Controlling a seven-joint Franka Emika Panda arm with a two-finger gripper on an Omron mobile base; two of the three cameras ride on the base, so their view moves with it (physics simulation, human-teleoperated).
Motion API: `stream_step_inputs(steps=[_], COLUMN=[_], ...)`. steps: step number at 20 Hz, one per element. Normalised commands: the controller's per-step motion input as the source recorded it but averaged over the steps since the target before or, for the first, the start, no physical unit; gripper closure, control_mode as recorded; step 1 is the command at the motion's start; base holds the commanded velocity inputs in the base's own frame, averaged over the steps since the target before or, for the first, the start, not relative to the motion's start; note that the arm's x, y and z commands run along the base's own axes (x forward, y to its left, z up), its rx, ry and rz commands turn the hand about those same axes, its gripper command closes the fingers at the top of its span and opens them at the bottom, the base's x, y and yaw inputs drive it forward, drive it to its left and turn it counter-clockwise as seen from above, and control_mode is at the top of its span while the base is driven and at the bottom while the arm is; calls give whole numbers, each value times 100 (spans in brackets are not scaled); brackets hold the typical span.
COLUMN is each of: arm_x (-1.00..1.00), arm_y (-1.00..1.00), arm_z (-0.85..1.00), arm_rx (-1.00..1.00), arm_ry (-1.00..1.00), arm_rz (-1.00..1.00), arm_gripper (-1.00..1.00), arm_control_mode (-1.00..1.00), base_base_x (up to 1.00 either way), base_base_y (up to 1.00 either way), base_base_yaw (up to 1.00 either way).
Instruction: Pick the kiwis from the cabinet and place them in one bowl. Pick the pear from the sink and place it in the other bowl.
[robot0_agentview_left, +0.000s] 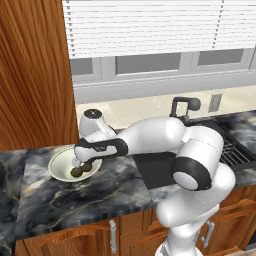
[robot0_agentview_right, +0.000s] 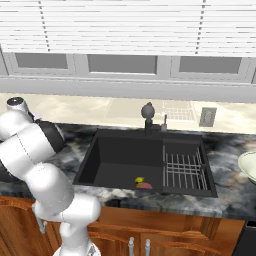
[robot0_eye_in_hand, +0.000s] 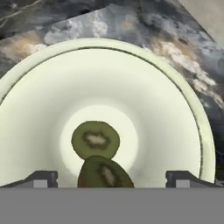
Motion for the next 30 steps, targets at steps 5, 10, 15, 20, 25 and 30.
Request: stream_step_inputs(steps=[5, 10, 15, 20, 25, 30], arm_x=[-29, -9, 0, -1, -4, -14], arm_y=[-49, -73, -73, -72, -72, -68], arm_z=[29, 33, 36, 38, 39, 25], arm_rx=[0, 1, 4, 7, 13, 20], arm_ry=[-1, 0, 3, 6, 9, 8], arm_rz=[-25, -37, -43, -47, -46, -47], arm_gripper=[-100, -100, -100, -100, -100, -100], arm_control_mode=[-100, -100, -100, -100, -100, -100], base_base_x=[0, 0, 0, 0, 0, 0], base_base_y=[0, 0, 0, 0, 0, 0], base_base_yaw=[0, 0, 0, 0, 0, 0])
